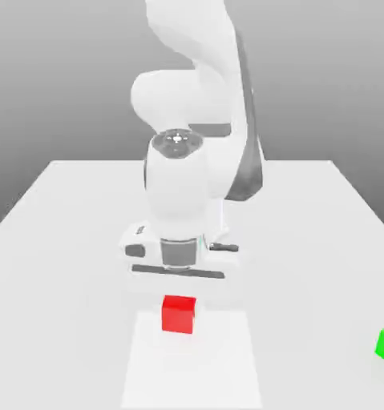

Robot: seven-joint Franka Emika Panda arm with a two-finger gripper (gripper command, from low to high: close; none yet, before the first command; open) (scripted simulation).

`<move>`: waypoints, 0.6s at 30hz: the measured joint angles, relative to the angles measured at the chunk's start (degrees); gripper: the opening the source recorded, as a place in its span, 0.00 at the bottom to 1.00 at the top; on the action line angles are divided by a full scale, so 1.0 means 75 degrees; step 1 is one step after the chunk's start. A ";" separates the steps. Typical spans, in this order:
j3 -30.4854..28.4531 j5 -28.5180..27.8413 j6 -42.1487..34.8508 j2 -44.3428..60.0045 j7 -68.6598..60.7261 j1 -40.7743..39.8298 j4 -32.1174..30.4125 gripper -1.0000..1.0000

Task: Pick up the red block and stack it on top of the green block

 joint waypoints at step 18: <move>0.2525 -0.1773 -0.1383 0.2707 -0.0088 0.3103 0.3871 0.00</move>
